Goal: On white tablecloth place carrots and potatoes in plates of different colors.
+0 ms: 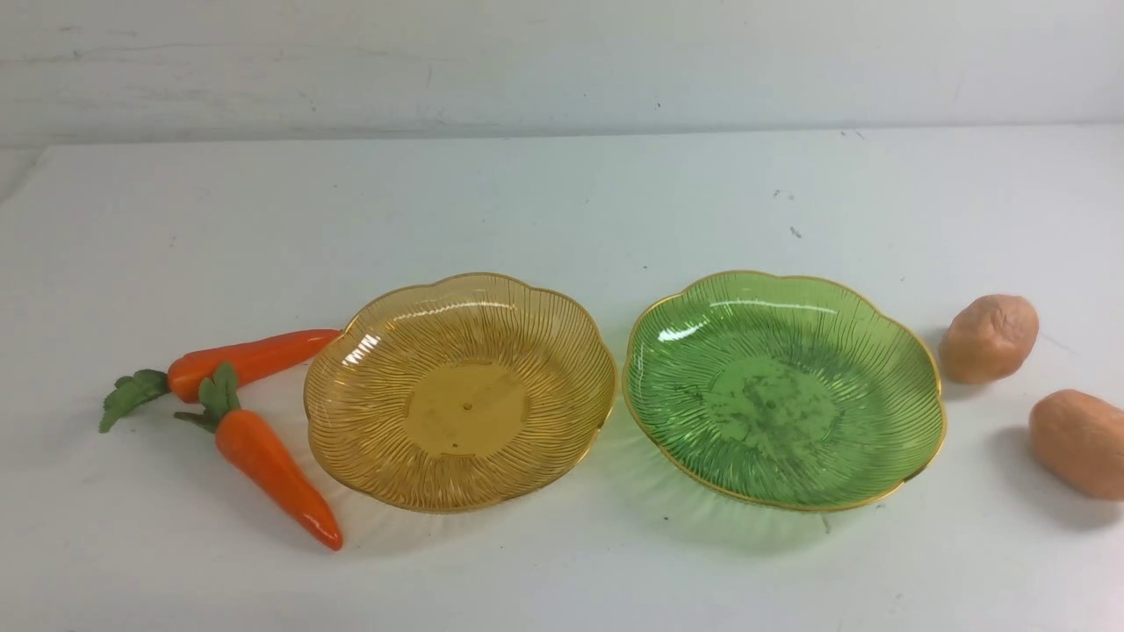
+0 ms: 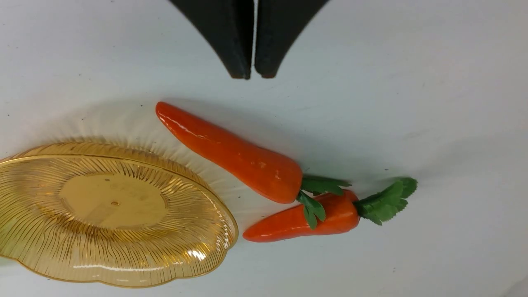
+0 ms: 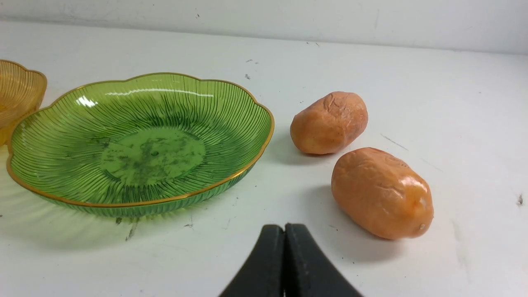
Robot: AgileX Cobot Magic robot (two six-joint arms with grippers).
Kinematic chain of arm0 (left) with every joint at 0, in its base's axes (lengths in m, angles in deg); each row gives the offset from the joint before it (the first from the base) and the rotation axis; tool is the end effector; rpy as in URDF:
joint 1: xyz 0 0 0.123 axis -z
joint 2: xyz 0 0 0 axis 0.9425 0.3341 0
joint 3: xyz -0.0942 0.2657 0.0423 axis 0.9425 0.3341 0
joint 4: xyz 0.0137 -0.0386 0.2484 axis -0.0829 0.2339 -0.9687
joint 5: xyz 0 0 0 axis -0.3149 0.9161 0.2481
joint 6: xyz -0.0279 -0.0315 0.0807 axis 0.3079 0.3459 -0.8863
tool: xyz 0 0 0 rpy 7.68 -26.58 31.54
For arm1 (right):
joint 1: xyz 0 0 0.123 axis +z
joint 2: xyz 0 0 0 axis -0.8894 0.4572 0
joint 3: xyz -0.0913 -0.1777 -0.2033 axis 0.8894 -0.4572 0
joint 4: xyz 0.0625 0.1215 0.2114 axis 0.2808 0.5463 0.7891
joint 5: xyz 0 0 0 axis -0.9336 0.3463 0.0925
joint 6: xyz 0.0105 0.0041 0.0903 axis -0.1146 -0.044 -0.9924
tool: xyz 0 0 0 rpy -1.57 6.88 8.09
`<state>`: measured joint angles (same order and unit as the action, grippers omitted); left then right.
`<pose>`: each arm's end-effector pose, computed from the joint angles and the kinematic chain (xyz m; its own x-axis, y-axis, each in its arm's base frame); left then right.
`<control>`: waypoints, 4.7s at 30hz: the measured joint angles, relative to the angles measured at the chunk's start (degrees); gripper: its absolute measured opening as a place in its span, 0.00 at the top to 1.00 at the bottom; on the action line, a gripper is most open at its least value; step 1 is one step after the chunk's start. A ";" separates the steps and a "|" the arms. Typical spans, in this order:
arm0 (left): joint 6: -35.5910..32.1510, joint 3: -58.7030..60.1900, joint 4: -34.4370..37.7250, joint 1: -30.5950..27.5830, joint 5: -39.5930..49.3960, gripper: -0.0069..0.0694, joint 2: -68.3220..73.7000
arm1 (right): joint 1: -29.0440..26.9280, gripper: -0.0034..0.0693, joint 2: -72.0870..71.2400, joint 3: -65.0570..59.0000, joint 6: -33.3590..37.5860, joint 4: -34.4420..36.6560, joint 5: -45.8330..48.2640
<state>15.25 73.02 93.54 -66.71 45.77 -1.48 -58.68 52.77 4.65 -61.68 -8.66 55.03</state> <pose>0.0521 -0.0059 0.1701 -0.3055 -0.0078 -0.9522 0.0823 0.9960 -0.0346 0.0522 0.0036 0.1701 -0.3103 -0.0223 -0.9504 -0.0718 0.9974 0.0000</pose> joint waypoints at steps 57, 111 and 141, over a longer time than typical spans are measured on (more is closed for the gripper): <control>21.17 -53.26 6.66 0.00 14.60 0.24 87.05 | 0.00 0.97 40.81 38.23 8.83 16.76 38.46; 43.65 -61.94 -12.94 -0.05 13.89 0.57 97.75 | 0.00 0.97 40.81 38.23 9.77 20.85 37.43; 18.83 -75.86 11.82 5.27 10.82 0.23 97.99 | 0.00 0.97 40.92 38.23 11.86 20.89 36.45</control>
<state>34.08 -2.84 105.36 -61.44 56.59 96.51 -58.68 93.69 42.88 -49.82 12.23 91.48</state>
